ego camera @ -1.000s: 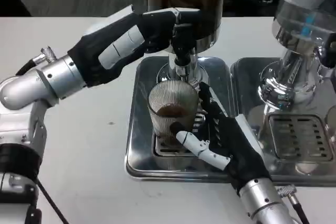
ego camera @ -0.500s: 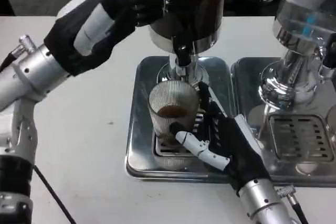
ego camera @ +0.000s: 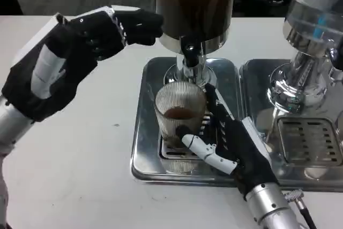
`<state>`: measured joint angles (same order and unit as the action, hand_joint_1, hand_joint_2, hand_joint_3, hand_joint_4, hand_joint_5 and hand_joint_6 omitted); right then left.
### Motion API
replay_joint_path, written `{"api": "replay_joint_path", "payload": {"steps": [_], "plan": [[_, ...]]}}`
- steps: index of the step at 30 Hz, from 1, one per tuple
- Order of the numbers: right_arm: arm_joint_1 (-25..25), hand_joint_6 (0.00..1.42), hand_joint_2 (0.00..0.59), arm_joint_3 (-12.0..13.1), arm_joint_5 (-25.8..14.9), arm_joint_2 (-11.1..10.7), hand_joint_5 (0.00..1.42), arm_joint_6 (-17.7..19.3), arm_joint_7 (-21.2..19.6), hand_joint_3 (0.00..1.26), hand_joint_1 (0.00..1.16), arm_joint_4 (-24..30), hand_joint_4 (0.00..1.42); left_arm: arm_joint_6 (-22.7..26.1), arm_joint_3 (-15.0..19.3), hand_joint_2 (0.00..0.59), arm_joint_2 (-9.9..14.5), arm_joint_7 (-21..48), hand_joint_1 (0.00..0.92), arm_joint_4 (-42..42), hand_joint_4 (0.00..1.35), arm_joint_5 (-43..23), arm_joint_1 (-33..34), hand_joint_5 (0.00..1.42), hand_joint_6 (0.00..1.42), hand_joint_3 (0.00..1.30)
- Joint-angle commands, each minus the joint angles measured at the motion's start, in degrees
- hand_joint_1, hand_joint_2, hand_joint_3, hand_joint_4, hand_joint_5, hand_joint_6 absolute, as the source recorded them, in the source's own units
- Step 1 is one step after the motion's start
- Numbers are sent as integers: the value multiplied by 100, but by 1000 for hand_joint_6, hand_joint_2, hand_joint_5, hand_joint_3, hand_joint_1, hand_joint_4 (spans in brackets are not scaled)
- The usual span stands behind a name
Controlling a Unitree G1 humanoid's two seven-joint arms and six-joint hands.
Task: Grasp the cup under the faucet to collect the drink, then remove the cup.
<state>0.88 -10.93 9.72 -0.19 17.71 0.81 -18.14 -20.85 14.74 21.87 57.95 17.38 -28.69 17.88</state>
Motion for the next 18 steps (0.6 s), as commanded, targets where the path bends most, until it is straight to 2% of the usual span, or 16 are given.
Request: {"api": "replay_joint_path", "payload": {"steps": [1, 6, 18], "plan": [[65, 0, 233, 38, -36, -19, 0, 295, -3, 0, 596, -226, 0, 65, 129, 91, 10, -270, 0, -244, 304, -20, -413, 311, 311, 438], [168, 0, 222, 30, 16, -32, 0, 500, -23, 0, 558, -500, 0, -61, 211, 89, 10, -549, 0, -266, 329, 124, -814, 338, 322, 453], [502, 0, 198, -3, 448, -96, 0, 757, -415, 0, 558, -992, 0, -311, 376, 95, 176, -754, 0, 73, 347, 352, -1301, 362, 341, 469]]}}
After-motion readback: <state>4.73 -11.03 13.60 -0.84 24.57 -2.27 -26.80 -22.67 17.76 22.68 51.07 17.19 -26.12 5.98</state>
